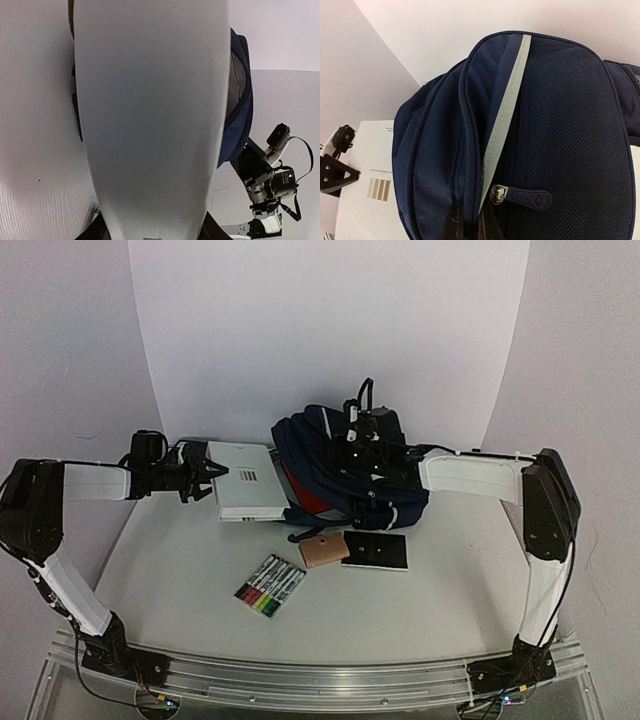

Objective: Pack the student bag
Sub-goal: Place the book in the student bag.

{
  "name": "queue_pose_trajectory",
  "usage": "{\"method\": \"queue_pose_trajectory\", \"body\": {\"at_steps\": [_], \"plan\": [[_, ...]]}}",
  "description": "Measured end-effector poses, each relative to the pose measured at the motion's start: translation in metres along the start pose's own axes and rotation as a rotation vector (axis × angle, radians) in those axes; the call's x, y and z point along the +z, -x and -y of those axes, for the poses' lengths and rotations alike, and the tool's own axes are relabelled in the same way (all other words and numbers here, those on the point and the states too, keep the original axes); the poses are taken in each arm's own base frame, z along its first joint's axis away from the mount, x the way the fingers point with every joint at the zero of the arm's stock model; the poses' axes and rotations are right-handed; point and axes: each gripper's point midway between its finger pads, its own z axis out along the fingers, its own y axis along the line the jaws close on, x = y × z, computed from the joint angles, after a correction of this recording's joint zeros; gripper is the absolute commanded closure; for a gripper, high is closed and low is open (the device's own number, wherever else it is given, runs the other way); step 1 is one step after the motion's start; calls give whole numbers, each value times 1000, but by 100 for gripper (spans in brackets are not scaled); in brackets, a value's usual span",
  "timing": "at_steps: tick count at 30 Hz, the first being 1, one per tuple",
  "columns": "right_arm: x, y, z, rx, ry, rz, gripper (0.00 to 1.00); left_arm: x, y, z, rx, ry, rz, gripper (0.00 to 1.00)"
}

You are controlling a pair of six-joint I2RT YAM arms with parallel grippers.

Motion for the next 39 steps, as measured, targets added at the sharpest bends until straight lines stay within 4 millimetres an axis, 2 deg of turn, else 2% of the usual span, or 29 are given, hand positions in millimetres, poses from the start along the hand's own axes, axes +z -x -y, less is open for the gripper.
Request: {"method": "queue_pose_trajectory", "body": {"at_steps": [3, 7, 15, 18, 24, 27, 32, 35, 39], "plan": [[-3, 2, -4, 26, 31, 6, 100, 12, 12, -5, -10, -5, 4, 70], [-5, 0, -7, 52, 56, 6, 100, 32, 31, 0, 0, -43, -1, 70], [-5, -1, -9, 70, 75, 1, 100, 81, 52, 8, 28, -96, -31, 69], [-5, -1, -10, 77, 81, 4, 100, 107, 48, 3, 23, -106, -59, 67], [-5, 0, -12, 87, 87, 7, 100, 156, 16, -21, -18, -81, -130, 67], [-5, 0, -12, 92, 90, 6, 100, 174, 9, -15, 3, -97, -141, 67], [-5, 0, -13, 102, 94, 5, 100, 201, 11, -1, 39, -117, -126, 67], [-5, 0, -12, 105, 93, 5, 100, 212, 12, 2, 52, -122, -121, 58], [-4, 2, -9, 110, 87, 8, 100, 223, 19, 2, 85, -110, -101, 35]]}}
